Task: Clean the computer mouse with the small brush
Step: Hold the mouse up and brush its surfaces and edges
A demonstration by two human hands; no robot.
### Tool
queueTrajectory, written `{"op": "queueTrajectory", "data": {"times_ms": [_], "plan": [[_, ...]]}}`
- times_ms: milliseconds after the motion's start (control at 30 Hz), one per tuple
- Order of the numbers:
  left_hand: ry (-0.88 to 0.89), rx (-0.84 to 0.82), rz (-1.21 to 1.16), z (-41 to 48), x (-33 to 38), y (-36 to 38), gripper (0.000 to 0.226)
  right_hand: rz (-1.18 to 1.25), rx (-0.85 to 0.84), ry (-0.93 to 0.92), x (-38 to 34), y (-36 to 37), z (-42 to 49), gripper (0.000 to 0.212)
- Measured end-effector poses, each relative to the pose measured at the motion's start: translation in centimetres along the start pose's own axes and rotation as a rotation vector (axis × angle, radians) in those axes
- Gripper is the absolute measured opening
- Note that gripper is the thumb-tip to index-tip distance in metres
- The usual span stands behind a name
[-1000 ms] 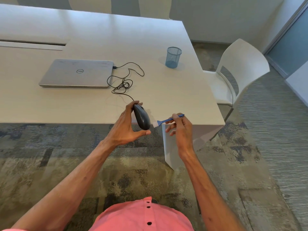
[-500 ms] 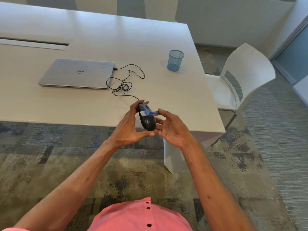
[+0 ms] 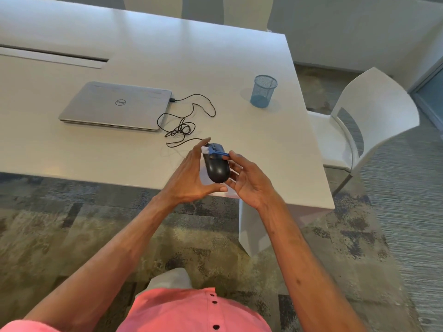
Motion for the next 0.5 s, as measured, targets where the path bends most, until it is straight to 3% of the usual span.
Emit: {"op": "queueTrajectory", "data": {"times_ms": [500], "plan": [[0.106,-0.127,0.217,11.1,-4.9,-4.6,0.134,0.085,0.182,0.007,-3.0,1.2,9.1,0.013]]}}
Point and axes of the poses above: each hand's wrist, its own z-axis towards the middle knuckle, its own y-axis out of the palm, x = y × z, the point moved 3 cm from there along z, towards the middle knuckle, and after that the axes turned 12 degrees about -z, right-handed, at the moved point
